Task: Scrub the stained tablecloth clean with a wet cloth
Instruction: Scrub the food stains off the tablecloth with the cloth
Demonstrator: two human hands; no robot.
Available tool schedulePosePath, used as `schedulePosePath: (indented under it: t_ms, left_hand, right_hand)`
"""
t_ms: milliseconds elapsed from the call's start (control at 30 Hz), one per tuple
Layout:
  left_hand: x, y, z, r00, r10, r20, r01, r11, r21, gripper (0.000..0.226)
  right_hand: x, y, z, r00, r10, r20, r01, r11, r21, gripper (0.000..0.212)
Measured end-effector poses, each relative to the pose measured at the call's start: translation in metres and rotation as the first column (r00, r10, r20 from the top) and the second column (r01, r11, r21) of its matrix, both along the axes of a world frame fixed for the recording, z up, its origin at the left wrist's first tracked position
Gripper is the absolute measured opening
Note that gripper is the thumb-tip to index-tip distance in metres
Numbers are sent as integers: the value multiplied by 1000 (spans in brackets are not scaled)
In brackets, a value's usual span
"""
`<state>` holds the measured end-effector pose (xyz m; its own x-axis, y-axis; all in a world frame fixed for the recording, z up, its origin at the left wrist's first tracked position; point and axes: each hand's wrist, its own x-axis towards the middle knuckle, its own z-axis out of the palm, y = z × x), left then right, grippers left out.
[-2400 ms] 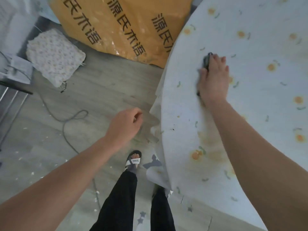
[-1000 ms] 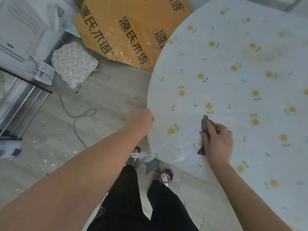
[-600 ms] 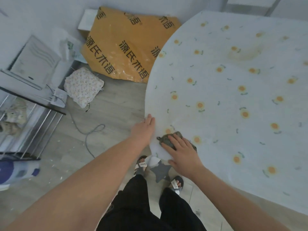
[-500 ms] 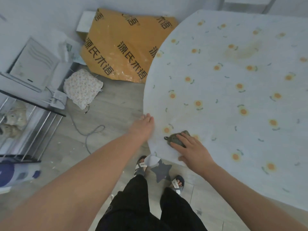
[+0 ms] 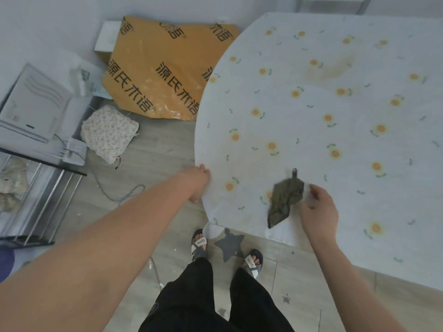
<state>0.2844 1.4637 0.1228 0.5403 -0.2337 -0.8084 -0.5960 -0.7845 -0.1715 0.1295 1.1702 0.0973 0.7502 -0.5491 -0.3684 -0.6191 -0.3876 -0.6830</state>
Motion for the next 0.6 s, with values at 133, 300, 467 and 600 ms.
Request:
schedulePosePath:
  t_ms: [133, 300, 467, 600]
  left_hand:
    - [7, -2, 2, 1000, -2, -31, 3, 1000, 3, 108]
    - [12, -2, 3, 999, 32, -40, -33, 999, -30, 101]
    - [12, 0, 8, 999, 7, -48, -11, 997, -73, 86]
    - [29, 0, 13, 994, -105, -18, 102, 986, -129, 33]
  right_hand:
    - [-21, 7, 3, 983, 164, 86, -136, 954, -267, 59]
    - [-10, 55, -17, 858, 472, -203, -510, 829, -231, 69]
    - [15, 102, -22, 554, 802, -221, -831, 517, -207, 67]
    - [60, 76, -20, 595, 772, -223, -780, 487, -394, 56]
